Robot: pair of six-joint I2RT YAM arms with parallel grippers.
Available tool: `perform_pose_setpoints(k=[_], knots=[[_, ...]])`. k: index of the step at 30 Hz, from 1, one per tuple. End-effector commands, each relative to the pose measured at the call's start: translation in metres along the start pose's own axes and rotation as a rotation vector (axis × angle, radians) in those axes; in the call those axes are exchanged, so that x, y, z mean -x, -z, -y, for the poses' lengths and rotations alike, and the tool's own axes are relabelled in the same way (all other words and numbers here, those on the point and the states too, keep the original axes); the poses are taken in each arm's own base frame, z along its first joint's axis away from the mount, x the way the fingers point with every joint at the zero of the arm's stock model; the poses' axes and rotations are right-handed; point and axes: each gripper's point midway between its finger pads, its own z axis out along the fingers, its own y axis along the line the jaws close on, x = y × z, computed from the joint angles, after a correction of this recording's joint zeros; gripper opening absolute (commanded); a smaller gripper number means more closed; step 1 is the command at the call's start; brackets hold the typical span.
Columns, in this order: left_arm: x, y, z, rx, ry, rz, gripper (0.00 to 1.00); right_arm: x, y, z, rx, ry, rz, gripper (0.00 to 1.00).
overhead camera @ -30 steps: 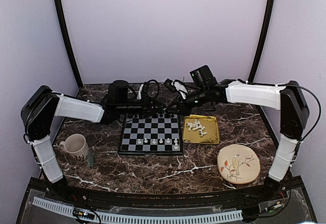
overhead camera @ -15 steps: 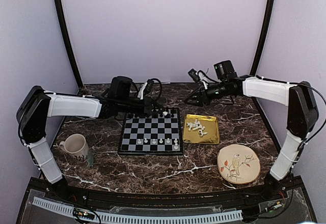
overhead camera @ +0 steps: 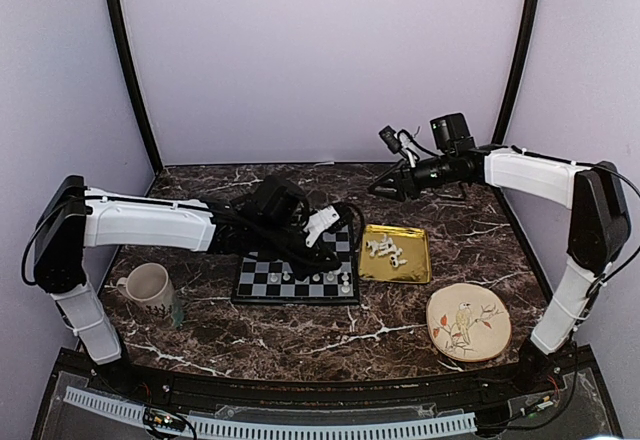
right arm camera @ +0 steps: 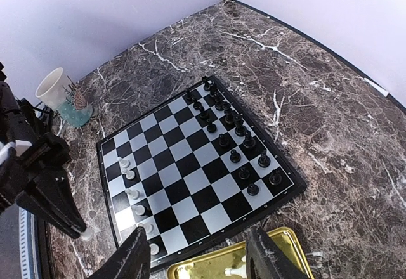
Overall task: Set up the chess pieces on the board
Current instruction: Place the knight at g1.
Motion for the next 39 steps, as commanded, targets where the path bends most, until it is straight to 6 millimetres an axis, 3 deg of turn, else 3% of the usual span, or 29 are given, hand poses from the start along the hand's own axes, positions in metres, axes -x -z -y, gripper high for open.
perform_pose_setpoints(k=[1,14,32,39], knots=[[-0.014,-0.011,-0.01,0.025,-0.042,-0.074,0.03,0.01,0.004,-0.006,0.014,0.028,0.025,0.51],[-0.039,-0.038,-0.016,0.024,-0.042,-0.142,0.03,0.008,0.003,-0.007,0.024,0.034,0.02,0.51],[-0.051,-0.051,-0.027,0.062,-0.037,-0.171,0.04,0.001,-0.003,-0.005,0.048,0.014,0.002,0.5],[-0.052,-0.054,-0.028,0.064,-0.032,-0.179,0.09,-0.001,-0.004,-0.005,0.054,0.009,-0.003,0.5]])
